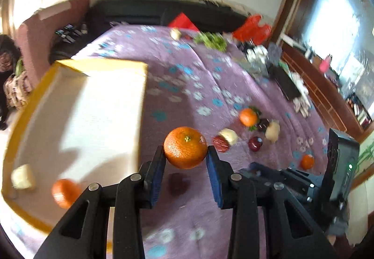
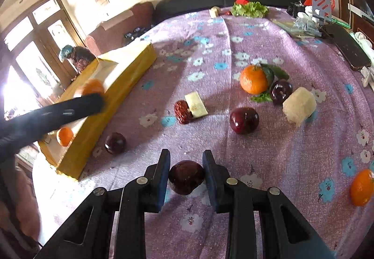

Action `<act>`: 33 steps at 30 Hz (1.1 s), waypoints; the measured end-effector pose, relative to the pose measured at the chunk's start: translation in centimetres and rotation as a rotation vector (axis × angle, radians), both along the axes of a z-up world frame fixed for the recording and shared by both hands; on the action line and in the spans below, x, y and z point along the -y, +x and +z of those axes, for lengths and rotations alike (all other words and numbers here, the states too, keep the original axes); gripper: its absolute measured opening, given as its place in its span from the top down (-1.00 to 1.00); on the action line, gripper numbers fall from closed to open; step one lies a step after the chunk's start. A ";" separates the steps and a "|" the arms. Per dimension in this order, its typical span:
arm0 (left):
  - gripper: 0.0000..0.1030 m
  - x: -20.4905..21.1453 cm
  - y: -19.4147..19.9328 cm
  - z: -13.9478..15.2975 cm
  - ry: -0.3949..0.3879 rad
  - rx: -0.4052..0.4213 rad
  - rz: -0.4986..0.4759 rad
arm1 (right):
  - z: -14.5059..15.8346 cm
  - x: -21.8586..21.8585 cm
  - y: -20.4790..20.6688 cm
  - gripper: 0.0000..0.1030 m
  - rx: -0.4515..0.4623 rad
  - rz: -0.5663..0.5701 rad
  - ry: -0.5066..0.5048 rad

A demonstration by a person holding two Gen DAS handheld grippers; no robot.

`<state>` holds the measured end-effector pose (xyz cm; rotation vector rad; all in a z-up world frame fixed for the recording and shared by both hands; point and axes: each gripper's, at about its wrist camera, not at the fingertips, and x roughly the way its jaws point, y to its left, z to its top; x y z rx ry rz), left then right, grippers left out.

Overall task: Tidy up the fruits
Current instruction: 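Carry the plum and orange into the yellow tray and open both tools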

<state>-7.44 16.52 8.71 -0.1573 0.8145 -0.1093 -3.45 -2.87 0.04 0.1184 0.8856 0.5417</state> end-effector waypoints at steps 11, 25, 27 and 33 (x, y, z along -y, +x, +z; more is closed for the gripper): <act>0.33 -12.7 -2.1 2.7 0.060 0.020 0.233 | 9.3 -6.1 -1.4 0.38 0.117 0.163 0.086; 0.32 -19.7 1.6 -4.3 -0.055 -0.154 0.323 | 2.0 -22.6 4.3 0.37 -0.201 0.349 0.043; 0.24 -20.0 1.4 -4.3 -0.066 -0.152 0.337 | 1.9 -23.2 4.2 0.34 -0.181 0.354 0.014; -0.22 -19.1 0.1 -2.8 -0.059 -0.112 0.340 | 3.1 -22.6 3.6 0.12 -0.149 0.343 0.025</act>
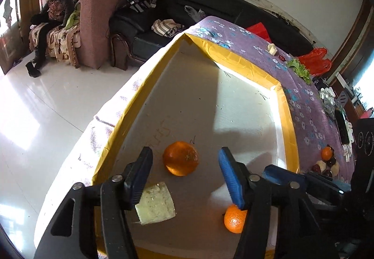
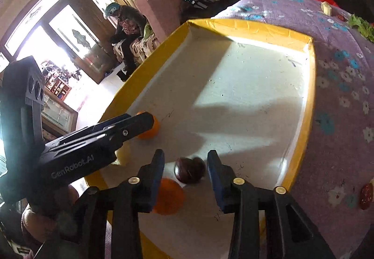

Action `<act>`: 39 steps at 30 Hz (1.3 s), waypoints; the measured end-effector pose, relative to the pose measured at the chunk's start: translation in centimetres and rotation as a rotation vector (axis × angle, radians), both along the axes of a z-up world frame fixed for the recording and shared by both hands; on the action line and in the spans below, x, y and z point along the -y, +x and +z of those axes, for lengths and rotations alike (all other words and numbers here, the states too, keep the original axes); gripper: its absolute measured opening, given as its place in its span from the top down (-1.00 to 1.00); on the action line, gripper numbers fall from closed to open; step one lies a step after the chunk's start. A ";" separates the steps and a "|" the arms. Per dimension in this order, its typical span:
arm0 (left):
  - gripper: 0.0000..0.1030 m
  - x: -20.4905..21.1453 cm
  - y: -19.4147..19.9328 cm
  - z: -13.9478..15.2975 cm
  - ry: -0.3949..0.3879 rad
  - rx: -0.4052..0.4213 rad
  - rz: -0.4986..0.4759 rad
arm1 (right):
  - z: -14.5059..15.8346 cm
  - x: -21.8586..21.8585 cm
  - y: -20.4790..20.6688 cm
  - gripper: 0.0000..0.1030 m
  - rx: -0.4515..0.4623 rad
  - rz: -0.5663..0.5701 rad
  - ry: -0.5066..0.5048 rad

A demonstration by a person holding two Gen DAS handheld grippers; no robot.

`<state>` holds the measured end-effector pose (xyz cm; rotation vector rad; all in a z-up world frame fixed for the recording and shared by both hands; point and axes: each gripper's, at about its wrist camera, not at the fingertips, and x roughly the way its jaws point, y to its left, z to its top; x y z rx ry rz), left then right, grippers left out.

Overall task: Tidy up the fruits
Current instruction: 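Carry the plum and orange into the yellow tray and open both tools, then grasp another orange with the right tool while the left grasps a red date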

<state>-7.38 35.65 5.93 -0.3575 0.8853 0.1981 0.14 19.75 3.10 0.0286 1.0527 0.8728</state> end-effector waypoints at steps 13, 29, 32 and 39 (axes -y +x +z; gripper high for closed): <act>-0.70 8.6 -3.9 5.4 -0.077 0.144 -0.126 | 5.6 18.8 -1.0 -0.11 0.163 -0.280 0.100; -0.70 20.1 -0.2 2.1 -0.019 0.032 -0.333 | 1.1 38.9 -2.8 -0.19 0.148 -0.626 -0.094; -0.70 20.9 0.5 2.0 0.019 0.024 -0.340 | -0.6 38.8 -3.3 -0.19 0.140 -0.607 -0.145; -0.70 22.9 3.7 0.4 -0.001 -0.022 -0.391 | -3.2 37.9 -3.6 0.26 0.158 -0.587 -0.194</act>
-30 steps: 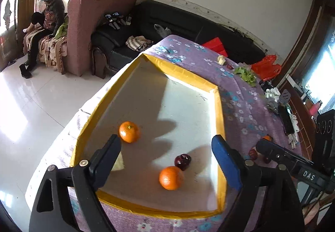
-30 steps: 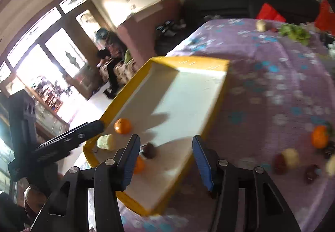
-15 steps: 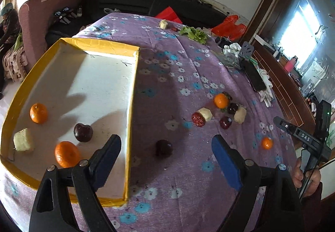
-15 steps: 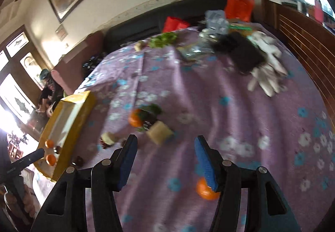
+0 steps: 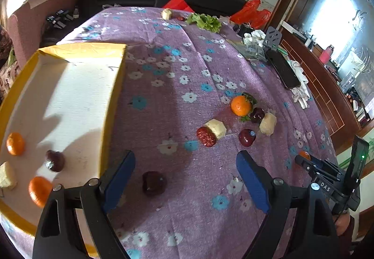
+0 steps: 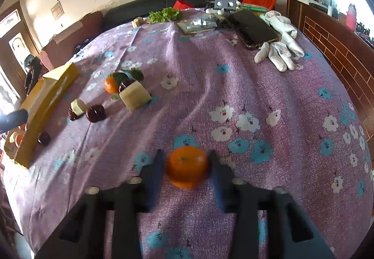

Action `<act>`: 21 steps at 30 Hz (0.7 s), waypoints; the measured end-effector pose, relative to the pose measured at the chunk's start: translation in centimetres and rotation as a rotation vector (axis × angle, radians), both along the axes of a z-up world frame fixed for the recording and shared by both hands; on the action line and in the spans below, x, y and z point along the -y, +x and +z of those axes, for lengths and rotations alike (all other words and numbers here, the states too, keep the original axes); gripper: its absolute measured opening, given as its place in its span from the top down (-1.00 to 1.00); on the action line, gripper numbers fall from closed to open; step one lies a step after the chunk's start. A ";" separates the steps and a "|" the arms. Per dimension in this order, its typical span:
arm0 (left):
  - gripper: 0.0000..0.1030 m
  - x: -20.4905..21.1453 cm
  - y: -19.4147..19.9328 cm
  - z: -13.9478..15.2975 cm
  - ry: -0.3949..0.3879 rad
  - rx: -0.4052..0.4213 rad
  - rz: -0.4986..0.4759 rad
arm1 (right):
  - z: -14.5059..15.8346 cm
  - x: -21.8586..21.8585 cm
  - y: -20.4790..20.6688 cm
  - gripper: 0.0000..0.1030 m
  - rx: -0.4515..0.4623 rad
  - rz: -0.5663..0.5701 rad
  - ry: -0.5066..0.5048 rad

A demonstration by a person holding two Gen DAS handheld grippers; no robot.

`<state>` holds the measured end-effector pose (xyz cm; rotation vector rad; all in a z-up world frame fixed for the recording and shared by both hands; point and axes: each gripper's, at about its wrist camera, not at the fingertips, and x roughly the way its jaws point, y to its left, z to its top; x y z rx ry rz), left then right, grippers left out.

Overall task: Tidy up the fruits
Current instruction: 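Grasp another orange with the right tool while the left grasps a red date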

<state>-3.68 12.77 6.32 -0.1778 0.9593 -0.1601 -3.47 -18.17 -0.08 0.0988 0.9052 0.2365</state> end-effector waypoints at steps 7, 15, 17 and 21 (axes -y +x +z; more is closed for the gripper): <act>-0.70 3.1 2.6 -2.4 0.132 0.018 -0.084 | -0.1 1.5 0.1 0.26 -0.003 -0.021 0.102; -0.65 4.7 3.8 -4.4 0.172 0.032 -0.175 | 0.0 1.0 0.0 0.25 0.004 -0.008 0.085; -0.07 5.1 4.0 -4.7 0.170 0.029 -0.206 | 0.0 1.1 0.0 0.24 0.003 -0.007 0.089; 0.46 5.5 4.4 -5.0 0.184 0.021 -0.218 | -0.1 1.2 0.0 0.24 0.002 -0.008 0.095</act>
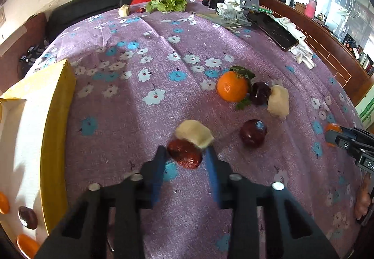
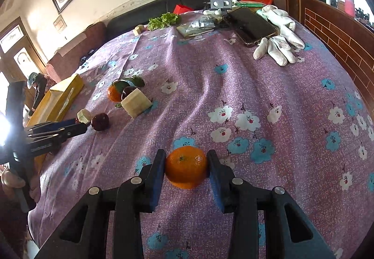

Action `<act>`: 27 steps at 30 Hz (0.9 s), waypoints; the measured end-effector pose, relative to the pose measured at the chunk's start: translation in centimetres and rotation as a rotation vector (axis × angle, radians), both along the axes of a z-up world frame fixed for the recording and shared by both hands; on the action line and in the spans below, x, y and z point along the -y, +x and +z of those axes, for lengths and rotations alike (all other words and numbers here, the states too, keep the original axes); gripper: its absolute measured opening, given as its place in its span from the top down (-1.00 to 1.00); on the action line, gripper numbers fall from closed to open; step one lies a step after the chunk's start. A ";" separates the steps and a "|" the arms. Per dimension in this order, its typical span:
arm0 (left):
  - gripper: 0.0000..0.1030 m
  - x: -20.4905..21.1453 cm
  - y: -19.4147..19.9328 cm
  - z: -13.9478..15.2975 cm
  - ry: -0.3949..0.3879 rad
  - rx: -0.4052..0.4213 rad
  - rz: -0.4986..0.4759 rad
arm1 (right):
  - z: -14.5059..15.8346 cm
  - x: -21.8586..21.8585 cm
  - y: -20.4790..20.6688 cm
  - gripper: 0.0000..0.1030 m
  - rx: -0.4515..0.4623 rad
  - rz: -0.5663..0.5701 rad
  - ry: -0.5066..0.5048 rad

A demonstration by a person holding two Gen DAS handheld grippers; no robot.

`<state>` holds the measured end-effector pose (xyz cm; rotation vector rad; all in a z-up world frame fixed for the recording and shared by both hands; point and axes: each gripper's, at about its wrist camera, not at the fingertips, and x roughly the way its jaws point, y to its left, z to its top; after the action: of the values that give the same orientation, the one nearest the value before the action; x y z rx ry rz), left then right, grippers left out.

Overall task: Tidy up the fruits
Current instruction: 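Grasp another orange with the right tool while the left grasps a red date, then carry the orange and date into the yellow tray and open both tools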

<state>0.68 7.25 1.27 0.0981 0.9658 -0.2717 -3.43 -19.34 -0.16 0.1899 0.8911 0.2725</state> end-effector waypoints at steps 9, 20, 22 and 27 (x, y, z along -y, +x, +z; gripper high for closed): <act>0.47 -1.1 -2.0 1.3 -0.048 0.058 0.060 | 0.1 -0.1 -0.1 0.25 0.006 -0.004 -0.012; 0.46 -7.2 -8.6 6.5 -0.178 0.177 0.190 | 0.3 -0.3 -0.3 0.25 0.024 -0.038 -0.056; 0.46 -9.3 -9.9 7.1 -0.199 0.190 0.244 | 0.6 -0.5 -0.5 0.25 0.040 -0.038 -0.073; 0.46 -14.5 -12.4 8.1 -0.183 0.210 0.380 | 4.1 -2.5 -1.6 0.25 0.094 0.013 -0.073</act>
<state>-11.72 21.78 9.37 -0.2193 0.7291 0.0025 -4.99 -16.81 3.90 0.1030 0.8081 0.2581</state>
